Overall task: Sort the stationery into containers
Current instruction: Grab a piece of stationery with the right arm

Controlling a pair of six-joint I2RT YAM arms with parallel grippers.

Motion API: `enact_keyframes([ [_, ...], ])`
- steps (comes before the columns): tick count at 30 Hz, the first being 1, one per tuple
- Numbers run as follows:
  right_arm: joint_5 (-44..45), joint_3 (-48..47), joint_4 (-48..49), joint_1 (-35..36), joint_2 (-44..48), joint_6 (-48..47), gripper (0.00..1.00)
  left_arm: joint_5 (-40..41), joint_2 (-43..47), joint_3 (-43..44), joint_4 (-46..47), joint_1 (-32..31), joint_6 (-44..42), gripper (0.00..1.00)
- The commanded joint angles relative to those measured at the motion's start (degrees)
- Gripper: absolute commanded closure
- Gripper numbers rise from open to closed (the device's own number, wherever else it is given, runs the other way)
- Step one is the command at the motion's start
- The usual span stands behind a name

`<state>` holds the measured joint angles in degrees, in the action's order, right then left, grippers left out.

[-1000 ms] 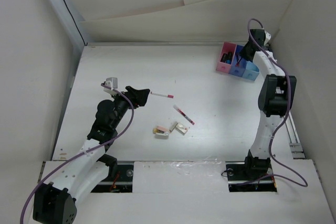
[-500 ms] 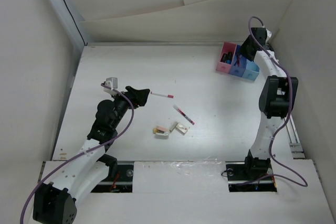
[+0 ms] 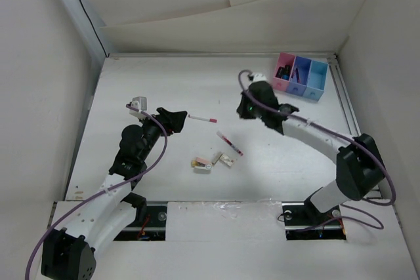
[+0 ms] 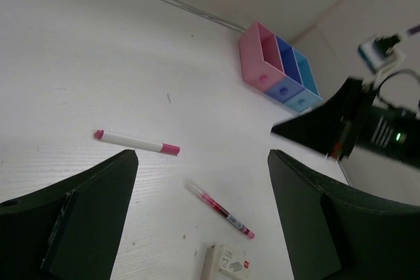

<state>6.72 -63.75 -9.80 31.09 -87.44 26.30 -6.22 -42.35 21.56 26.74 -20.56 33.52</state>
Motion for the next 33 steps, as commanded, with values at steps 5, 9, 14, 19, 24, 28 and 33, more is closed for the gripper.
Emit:
enact_keyframes([
  [5, 7.8, 8.3, -8.0, 14.1, 1.3, -2.8, 0.37, 0.8, 2.9, 1.6, 1.7, -0.1, 0.2, 0.22],
  [9, 9.3, 9.0, -8.7, 16.1, -2.2, -1.4, 0.36, 0.8, 2.9, 1.6, 1.7, -0.1, 0.2, 0.22],
  [14, 10.2, 6.7, -8.2, 17.2, -7.4, -0.8, 0.42, 0.8, 3.4, 1.6, 1.7, -0.1, 0.2, 0.22],
  [19, 10.8, 5.5, -7.4, 17.2, -10.6, -0.1, 0.52, 0.8, 3.4, 1.6, 1.7, -0.1, 0.2, 0.22],
  [24, 8.9, 5.5, -6.2, 15.9, -12.3, -0.1, 0.87, 0.8, 3.4, 1.6, 1.7, -0.1, 0.2, 0.22],
  [28, 8.2, 6.2, -4.5, 14.7, -10.7, -0.1, 1.00, 0.8, 3.4, 1.6, 1.7, -0.1, 0.2, 0.22],
  [33, 6.9, 5.4, -3.9, 10.8, -4.2, -0.7, 1.00, 0.8, 3.4, 1.6, 1.7, -0.1, 0.2, 0.22],
])
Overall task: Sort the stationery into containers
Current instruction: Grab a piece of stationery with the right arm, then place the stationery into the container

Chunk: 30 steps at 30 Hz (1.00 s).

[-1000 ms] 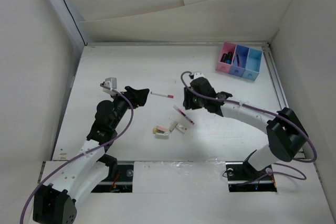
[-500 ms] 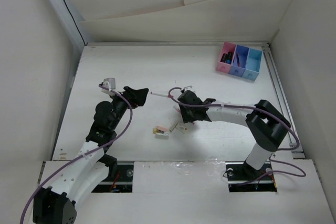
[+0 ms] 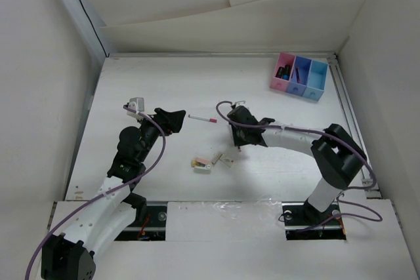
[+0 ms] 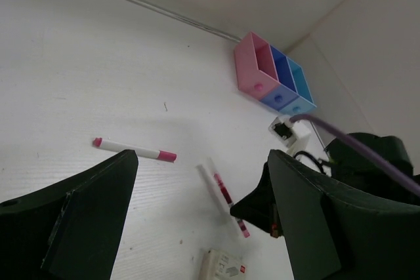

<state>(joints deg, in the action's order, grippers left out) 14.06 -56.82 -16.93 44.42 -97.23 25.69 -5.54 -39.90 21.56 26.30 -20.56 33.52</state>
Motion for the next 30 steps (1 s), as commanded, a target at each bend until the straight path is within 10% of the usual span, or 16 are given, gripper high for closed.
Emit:
enact_keyframes([
  [1, -0.4, -2.2, 3.2, -5.0, 6.6, -0.1, 1.00, 0.1, 1.0, 1.6, 2.2, -0.1, 0.2, 0.22],
  [17, 0.8, -32.2, 2.4, -41.2, -6.1, 2.3, 1.00, -0.4, 0.4, 1.6, 2.2, -0.1, 0.2, 0.22],
  [30, -0.6, -48.1, -3.8, -47.1, -21.2, -0.4, 1.00, -0.4, -0.1, 1.6, 2.2, -0.1, 0.2, 0.22],
])
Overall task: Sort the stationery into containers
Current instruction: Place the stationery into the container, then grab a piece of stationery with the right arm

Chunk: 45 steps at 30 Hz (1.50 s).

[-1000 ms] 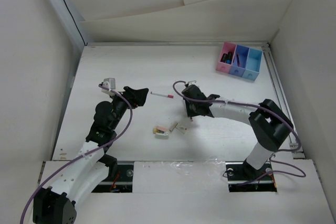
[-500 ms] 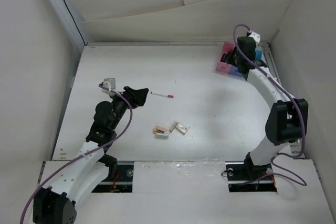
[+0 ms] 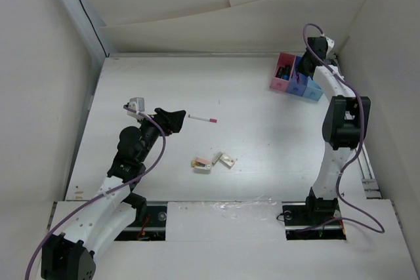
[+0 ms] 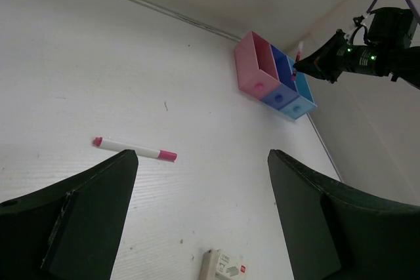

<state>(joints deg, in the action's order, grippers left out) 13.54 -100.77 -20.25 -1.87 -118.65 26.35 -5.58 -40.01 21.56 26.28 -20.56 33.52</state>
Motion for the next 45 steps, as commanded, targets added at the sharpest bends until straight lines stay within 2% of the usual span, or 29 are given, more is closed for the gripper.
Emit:
enact_keyframes([
  [1, -0.1, -4.2, -0.5, -0.8, 0.3, -1.0, 1.00, -0.4, -0.5, 1.6, 2.2, -0.1, 0.2, 0.22],
  [3, -0.1, -3.6, -0.5, -0.8, -0.4, -1.0, 1.00, -0.4, -0.5, 1.6, 2.2, -0.1, 0.2, 0.22],
  [6, -0.1, -3.1, -0.5, -0.8, -1.0, -0.3, 0.84, -0.4, -0.5, 1.6, 2.2, -0.1, 0.2, 0.22],
  [7, -0.1, -3.1, 0.2, -1.3, -1.0, -0.2, 0.73, -0.4, -0.5, 1.6, 2.2, -0.1, 0.2, 0.22],
  [11, -0.1, -3.1, 0.2, -1.3, -0.4, -0.2, 0.57, -0.4, -0.5, 1.6, 2.2, -0.1, 0.2, 0.22],
  [16, -1.6, -0.7, 1.8, -0.8, 4.2, 0.4, 0.56, -0.4, 0.0, 1.6, 2.2, -0.1, 0.2, 0.22],
  [17, -2.8, 0.9, 1.8, -0.8, 5.2, 0.4, 0.56, -0.4, 0.0, 1.6, 2.2, -0.1, 0.2, 0.22],
  [19, -8.5, 3.7, 5.4, 1.4, 8.7, 0.4, 0.68, -0.4, 0.0, 1.6, 2.2, -0.1, 0.2, 0.22],
  [20, -10.6, 5.2, 6.8, 2.4, 9.8, -0.2, 0.76, -0.4, 0.0, 1.6, 2.2, -0.1, 0.2, 0.22],
  [21, -12.6, 7.9, 7.8, 3.4, 11.8, -0.9, 0.93, -0.4, 0.0, 1.6, 2.2, -0.1, 0.2, 0.22],
  [22, -14.2, 8.8, 9.2, 4.7, 12.4, -1.5, 0.99, -0.4, 0.5, 1.6, 2.2, -0.1, 0.2, 0.22],
  [27, -19.9, 11.2, 9.2, 15.8, 12.9, -6.3, 1.00, 0.7, 1.9, 1.6, 1.6, -0.1, 0.2, 0.22],
  [31, -20.5, 12.4, 9.2, 24.2, 12.4, -11.0, 1.00, 1.2, 3.7, 1.0, 1.1, -0.1, 0.2, 0.22],
  [32, -20.5, 13.0, 9.2, 25.7, 11.9, -12.4, 0.97, 1.8, 3.7, 1.0, 1.1, -0.1, 0.2, 0.22],
  [34, -18.6, 13.0, 9.2, 29.5, 11.3, -13.2, 0.84, 2.4, 4.3, 1.0, 0.5, -0.1, 0.2, 0.22],
  [35, -17.7, 13.7, 9.2, 30.4, 11.3, -13.7, 0.70, 2.4, 4.3, 1.0, 0.5, -0.1, 0.2, 0.22],
  [38, -17.1, 14.8, 9.2, 33.7, 9.8, -14.4, 0.50, 3.8, 5.6, 0.5, -0.2, -0.1, 0.8, 0.22],
  [39, -17.1, 14.8, 9.2, 34.3, 8.4, -15.6, 0.39, 4.5, 6.4, 0.5, -0.8, -0.1, 0.8, 0.22],
  [42, -14.7, 12.3, 5.8, 36.8, 5.0, -18.2, 0.28, 7.1, 9.1, -0.2, -2.2, -0.1, 1.3, 0.22],
  [45, -14.7, 10.3, 4.0, 38.6, 2.9, -19.4, 0.27, 10.8, 12.5, -0.8, -3.3, -0.1, 2.6, 0.22],
])
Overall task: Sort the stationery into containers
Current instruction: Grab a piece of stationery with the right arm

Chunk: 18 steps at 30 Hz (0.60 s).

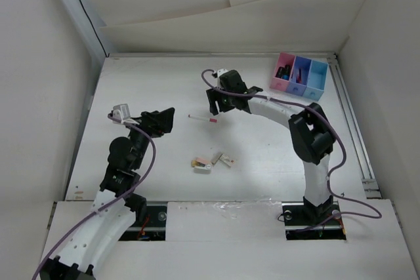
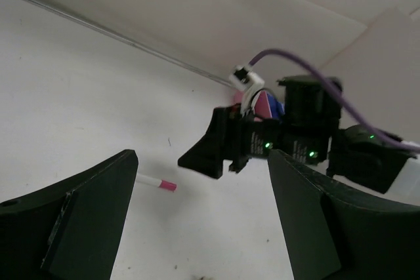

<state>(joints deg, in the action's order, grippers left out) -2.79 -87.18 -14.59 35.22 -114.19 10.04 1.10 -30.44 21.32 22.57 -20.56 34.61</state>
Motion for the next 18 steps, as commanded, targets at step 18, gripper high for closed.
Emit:
enact_keyframes([
  [18, 4.1, -9.5, -5.8, 5.1, -12.4, -4.9, 0.43, 5.6, 4.2, -1.1, -1.1, -0.1, 2.1, 0.21],
])
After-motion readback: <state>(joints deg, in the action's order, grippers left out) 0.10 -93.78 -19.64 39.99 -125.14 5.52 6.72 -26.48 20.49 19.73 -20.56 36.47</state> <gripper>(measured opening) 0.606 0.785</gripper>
